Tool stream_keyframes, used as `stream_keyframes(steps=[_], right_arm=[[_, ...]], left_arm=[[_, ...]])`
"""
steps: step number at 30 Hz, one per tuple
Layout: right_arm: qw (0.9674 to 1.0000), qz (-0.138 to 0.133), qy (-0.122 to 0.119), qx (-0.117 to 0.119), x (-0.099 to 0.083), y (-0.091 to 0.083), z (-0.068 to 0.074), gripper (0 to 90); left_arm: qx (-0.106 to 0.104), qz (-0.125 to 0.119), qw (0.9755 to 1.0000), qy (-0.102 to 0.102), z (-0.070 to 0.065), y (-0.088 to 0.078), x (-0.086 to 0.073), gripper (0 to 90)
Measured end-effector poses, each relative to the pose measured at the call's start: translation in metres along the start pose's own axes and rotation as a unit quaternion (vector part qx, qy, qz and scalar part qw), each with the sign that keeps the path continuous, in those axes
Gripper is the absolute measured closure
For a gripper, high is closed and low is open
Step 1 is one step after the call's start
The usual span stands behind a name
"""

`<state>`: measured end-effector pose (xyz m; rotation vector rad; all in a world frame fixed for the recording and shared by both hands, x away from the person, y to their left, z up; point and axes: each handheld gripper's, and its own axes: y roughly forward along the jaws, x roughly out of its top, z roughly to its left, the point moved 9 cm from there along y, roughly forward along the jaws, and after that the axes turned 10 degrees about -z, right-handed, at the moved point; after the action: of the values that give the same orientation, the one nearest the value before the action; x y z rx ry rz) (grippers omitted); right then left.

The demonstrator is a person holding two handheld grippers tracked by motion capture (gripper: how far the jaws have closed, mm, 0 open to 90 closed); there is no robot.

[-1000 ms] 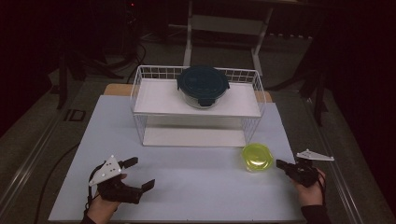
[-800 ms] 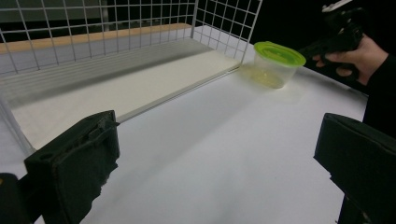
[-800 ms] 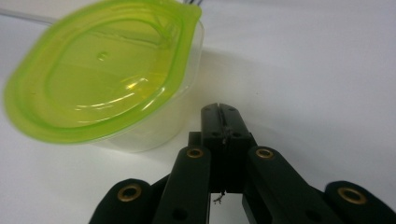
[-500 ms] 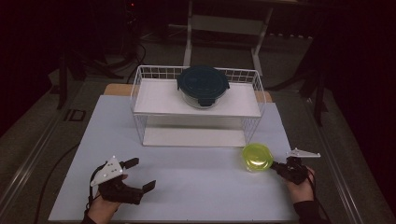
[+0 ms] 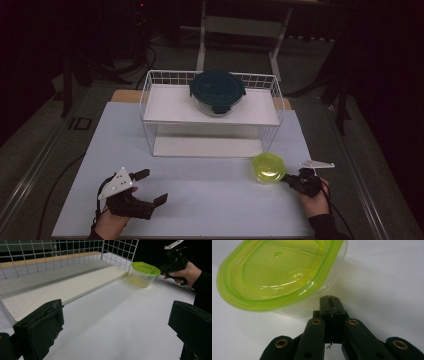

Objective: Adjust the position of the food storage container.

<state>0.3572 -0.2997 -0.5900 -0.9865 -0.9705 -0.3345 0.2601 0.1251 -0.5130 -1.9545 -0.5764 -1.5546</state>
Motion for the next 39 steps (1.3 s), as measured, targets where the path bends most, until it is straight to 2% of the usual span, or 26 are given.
stream_keyframes(steps=[3, 8, 14, 17, 24, 39], right_arm=[[1.0000, 0.001, -0.001, 0.004, 0.001, 0.002, 0.002, 90.0], [0.9997, 0.005, -0.018, 0.013, 0.003, 0.007, 0.009, 90.0], [0.9999, -0.002, -0.005, 0.010, 0.009, 0.009, 0.005, 90.0], [0.9999, 0.000, -0.007, 0.013, 0.010, 0.011, 0.007, 90.0], [0.9996, 0.009, -0.014, 0.024, 0.009, 0.019, 0.015, 90.0], [0.9982, 0.012, -0.028, 0.051, 0.017, 0.033, 0.038, 90.0]], left_arm=[[0.000, 0.001, 1.0000, 0.002, 0.000, 0.000, -0.001, 0.0], [0.000, 0.001, 1.0000, 0.001, 0.000, 0.000, -0.001, 0.0], [0.000, 0.002, 1.0000, 0.002, 0.000, 0.000, -0.001, 0.0], [0.001, 0.002, 1.0000, 0.001, 0.001, 0.000, -0.001, 0.0], [-0.004, 0.006, 1.0000, 0.002, -0.001, 0.001, -0.002, 0.0], [-0.005, 0.005, 1.0000, 0.001, -0.002, 0.001, -0.003, 0.0]])
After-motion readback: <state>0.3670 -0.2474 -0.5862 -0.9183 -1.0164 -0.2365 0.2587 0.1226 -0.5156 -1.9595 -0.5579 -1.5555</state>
